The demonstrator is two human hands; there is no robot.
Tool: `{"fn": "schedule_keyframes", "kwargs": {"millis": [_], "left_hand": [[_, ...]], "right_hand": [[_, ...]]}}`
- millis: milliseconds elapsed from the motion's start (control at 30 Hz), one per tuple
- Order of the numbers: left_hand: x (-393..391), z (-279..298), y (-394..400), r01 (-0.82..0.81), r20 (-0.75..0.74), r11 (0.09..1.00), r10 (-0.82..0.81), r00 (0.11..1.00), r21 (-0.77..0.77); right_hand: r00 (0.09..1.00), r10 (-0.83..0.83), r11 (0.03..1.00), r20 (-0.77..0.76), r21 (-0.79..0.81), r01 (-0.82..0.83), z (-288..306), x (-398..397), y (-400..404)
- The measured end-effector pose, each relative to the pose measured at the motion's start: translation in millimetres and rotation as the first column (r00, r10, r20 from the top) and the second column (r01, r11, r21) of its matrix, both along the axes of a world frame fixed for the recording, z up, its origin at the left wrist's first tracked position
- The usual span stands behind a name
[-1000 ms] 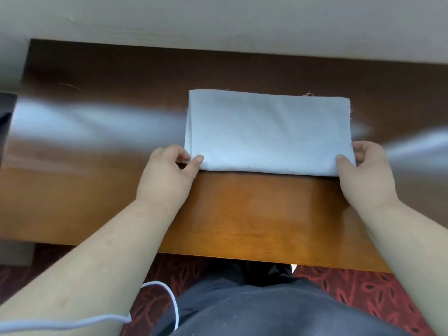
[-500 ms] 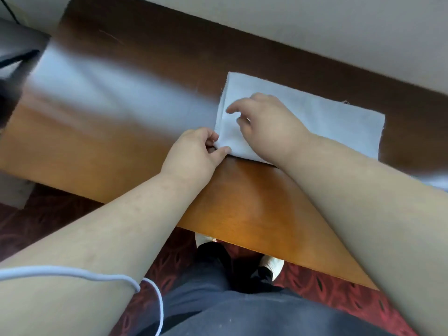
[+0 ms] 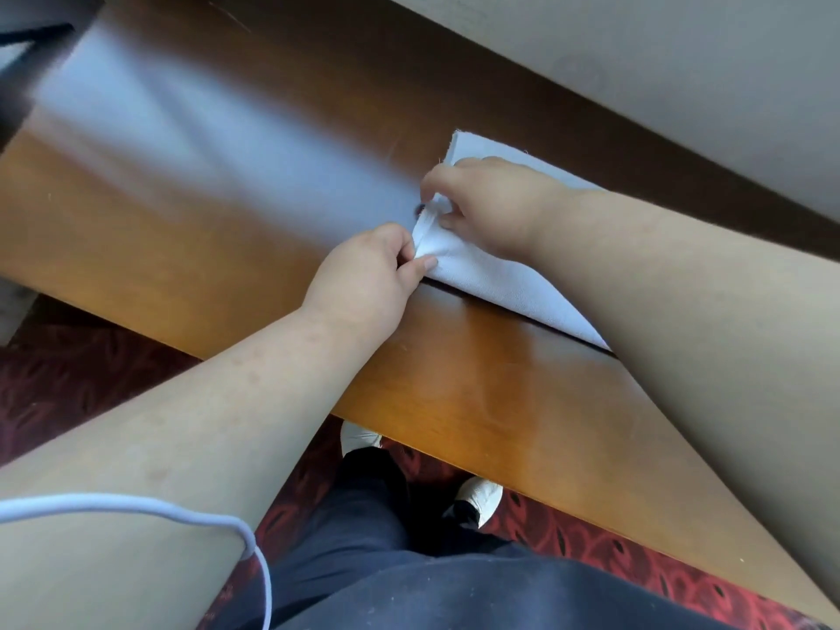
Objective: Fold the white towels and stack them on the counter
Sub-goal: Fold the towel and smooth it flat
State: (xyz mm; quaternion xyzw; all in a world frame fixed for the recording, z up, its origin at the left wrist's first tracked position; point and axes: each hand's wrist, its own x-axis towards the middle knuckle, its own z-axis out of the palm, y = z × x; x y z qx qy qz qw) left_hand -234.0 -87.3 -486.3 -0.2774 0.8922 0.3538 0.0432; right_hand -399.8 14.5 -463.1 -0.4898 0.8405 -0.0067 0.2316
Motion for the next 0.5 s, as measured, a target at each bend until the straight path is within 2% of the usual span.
{"fn": "schedule_keyframes", "kwargs": {"millis": [67, 200, 300, 433, 500], "left_hand": [[0.4, 1.1, -0.7, 0.027, 0.004, 1.0, -0.027, 1.0, -0.01], [-0.7, -1.9, 1.2, 0.136, 0.022, 0.984, -0.135, 0.991, -0.113], [-5.8, -3.8, -1.8, 0.085, 0.043, 0.992, -0.081, 0.996, -0.098], [-4.3, -7.1, -7.9, 0.028, -0.069, 0.999, -0.031, 0.997, -0.039], [-1.6, -7.1, -9.0, 0.028, -0.06, 0.999, -0.03, 0.998, -0.044]], "right_hand": [[1.0, 0.003, 1.0, -0.003, -0.001, -0.003, -2.2, -0.3, -1.0], [0.997, -0.078, 0.991, -0.006, -0.106, 0.076, -7.7, 1.2, 1.1], [0.993, -0.107, 0.985, -0.055, -0.144, 0.098, -12.1, 4.3, 3.9], [0.989, -0.119, 0.98, -0.085, -0.173, 0.103, -16.8, 6.3, 3.6], [0.988, -0.121, 0.978, -0.093, -0.184, 0.102, -19.4, 6.3, 2.9]]}}
